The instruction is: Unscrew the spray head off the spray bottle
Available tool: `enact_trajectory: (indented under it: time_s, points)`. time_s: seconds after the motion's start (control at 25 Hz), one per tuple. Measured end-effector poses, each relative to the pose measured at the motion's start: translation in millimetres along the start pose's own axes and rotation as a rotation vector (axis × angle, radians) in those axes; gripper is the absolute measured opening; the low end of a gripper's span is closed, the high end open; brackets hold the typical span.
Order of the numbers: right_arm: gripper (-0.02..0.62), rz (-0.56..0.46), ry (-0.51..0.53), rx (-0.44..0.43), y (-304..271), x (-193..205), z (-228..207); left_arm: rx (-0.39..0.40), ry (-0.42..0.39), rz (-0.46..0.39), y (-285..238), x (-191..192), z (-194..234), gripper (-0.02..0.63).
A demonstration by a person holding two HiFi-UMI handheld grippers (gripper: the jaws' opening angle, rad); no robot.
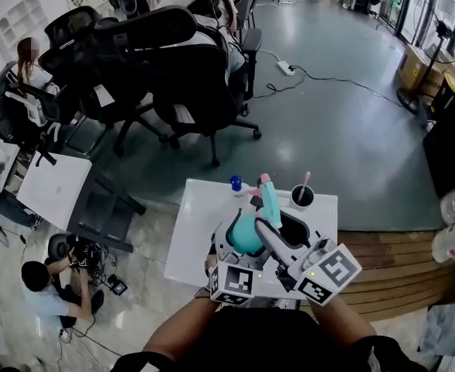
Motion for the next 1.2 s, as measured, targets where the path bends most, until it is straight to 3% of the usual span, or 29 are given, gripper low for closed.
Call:
enact_trajectory:
  time_s: [0.16,0.36,0.6,0.88,1.2]
  points:
    - [0.133,0.016,0.036,-0.022,1,-1,3,0.02,0.008,-0.011,2,0,-2,0.465]
    - [0.132,0.028,0.077,-0.082,4,-2,4,0.111,0.023,-0.059,5,-12,-8,0.465]
    - [0.132,0.051,0.156,-0.232,18,-5,10,0.3,0.024,-0.155,12,-27,-23,0.465]
    - [0.132,0.104,0.203,-0.446,37,-7,27,0.527,-0.036,-0.261,26,-37,-41,0.465]
    - [0.132,0.101,0.208,-0.572,50,-5,33,0.663,0.027,-0.332,38,-49,-56,0.465]
Point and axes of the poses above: the fingertips, and each gripper's own axes: y backward along the fingers, z to its left, x out of its underside, the point moved 4 cm from there along y, backward along the fingers, and after that the axes turned 6 degrees about -y, right-handed, at the moved point
